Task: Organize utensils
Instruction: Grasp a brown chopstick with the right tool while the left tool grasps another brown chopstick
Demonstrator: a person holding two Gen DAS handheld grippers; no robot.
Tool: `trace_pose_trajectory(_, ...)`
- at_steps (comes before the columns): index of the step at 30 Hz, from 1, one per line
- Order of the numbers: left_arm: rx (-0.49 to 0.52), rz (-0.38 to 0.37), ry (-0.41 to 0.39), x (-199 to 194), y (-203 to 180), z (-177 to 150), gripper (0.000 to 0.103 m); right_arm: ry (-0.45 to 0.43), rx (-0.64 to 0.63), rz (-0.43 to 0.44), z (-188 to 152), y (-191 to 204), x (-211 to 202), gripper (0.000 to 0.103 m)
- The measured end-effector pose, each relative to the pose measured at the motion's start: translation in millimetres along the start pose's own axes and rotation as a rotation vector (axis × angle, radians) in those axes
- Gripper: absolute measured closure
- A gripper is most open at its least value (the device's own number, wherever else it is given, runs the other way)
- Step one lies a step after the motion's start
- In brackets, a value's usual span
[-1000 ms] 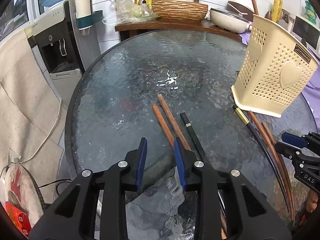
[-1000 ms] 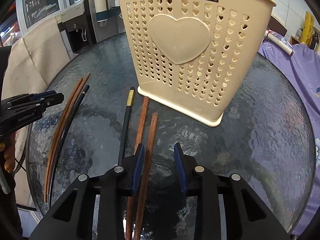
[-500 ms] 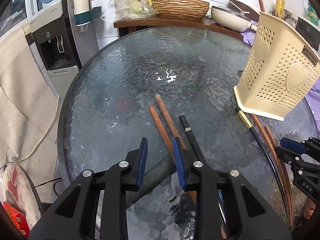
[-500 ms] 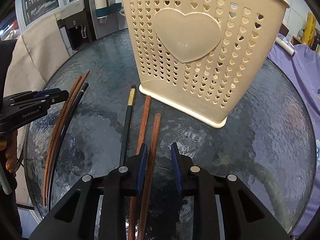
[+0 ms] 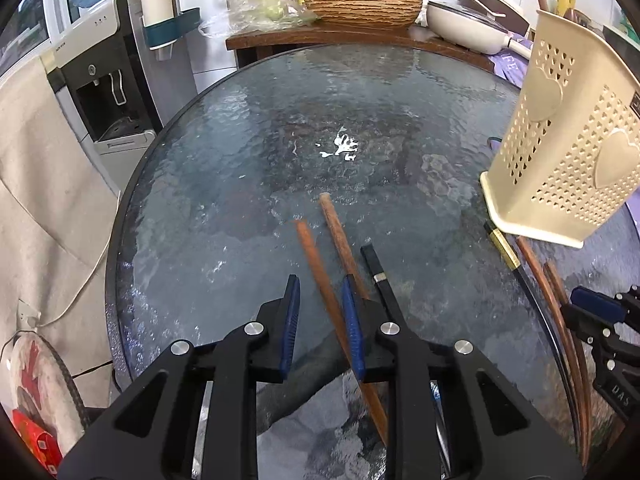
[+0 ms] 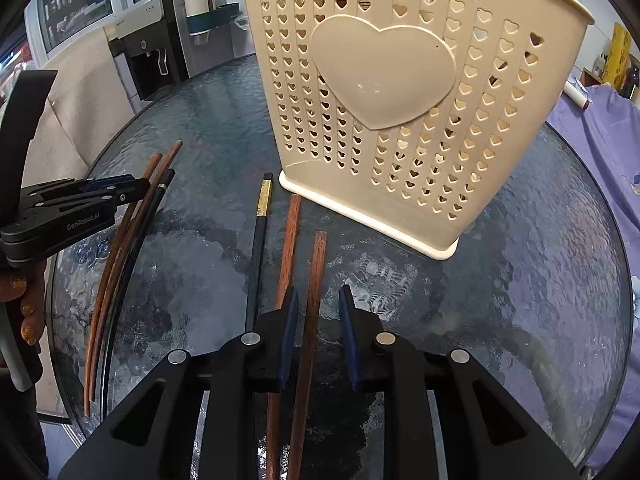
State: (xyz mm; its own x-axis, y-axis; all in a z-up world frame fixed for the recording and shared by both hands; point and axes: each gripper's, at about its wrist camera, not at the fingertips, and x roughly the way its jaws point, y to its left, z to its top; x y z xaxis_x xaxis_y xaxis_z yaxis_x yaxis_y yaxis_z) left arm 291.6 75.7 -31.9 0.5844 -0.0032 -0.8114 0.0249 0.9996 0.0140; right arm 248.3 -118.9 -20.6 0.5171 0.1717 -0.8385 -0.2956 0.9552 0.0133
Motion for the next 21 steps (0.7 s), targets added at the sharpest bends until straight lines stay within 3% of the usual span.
trace_pose_trajectory(14, -0.003, -0.003, 0.013, 5.3, -6.1, 8.5, 0.09, 0.034, 0.008, -0.007, 14.7, 9.6, 10.8, 0.088)
trace_pose_trajectory(21, -0.017, 0.004, 0.013, 6.2, -6.2, 9.4, 0.094, 0.035, 0.006, 0.008, 17.5, 12.2, 14.0, 0.096)
